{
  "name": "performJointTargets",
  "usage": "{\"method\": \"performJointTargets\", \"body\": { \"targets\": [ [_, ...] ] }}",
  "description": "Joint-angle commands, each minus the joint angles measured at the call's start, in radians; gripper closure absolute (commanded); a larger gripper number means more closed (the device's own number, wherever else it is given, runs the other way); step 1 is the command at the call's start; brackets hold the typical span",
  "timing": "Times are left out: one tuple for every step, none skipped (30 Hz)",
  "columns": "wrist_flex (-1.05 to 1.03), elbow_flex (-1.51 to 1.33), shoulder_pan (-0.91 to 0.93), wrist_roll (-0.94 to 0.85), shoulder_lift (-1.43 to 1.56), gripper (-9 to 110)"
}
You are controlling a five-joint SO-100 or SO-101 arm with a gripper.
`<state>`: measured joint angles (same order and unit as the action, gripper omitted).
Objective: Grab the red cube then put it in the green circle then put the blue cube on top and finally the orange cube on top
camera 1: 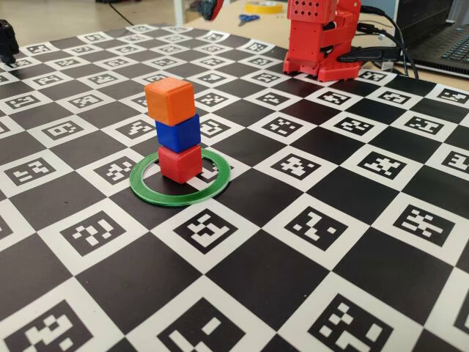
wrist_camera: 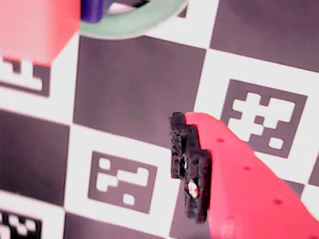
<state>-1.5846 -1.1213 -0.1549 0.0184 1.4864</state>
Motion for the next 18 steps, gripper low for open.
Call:
{"method": "performJointTargets", "body": {
  "targets": [
    [0.054,-0.123,0.028,-0.058,0.255,73],
    [0.069,-0.172,0.034,-0.074,0.298,76],
    [0.084,-0.213,0.041,-0.089,0.336,79],
    [0.103,-0.262,0.051,-0.109,0.377,84],
    [0.123,-0.308,0.060,-0.129,0.419,89],
    [0.137,-0.348,0.069,-0.144,0.457,94],
    [0.149,-0.385,0.078,-0.166,0.491,99],
    [0.164,-0.423,0.089,-0.189,0.525,103],
    [0.183,-0.465,0.098,-0.212,0.560,106],
    [0.196,-0.502,0.109,-0.233,0.591,107],
    [0.213,-0.543,0.118,-0.265,0.626,107],
    [0.229,-0.586,0.126,-0.301,0.657,107],
    [0.245,-0.629,0.133,-0.339,0.687,107],
    [0.270,-0.686,0.141,-0.376,0.718,107],
    [0.295,-0.739,0.149,-0.410,0.749,107],
    [0.318,-0.793,0.160,-0.442,0.779,107],
    [0.337,-0.845,0.169,-0.477,0.808,107],
    [0.362,-0.900,0.176,-0.520,0.842,107]
  ]
}}
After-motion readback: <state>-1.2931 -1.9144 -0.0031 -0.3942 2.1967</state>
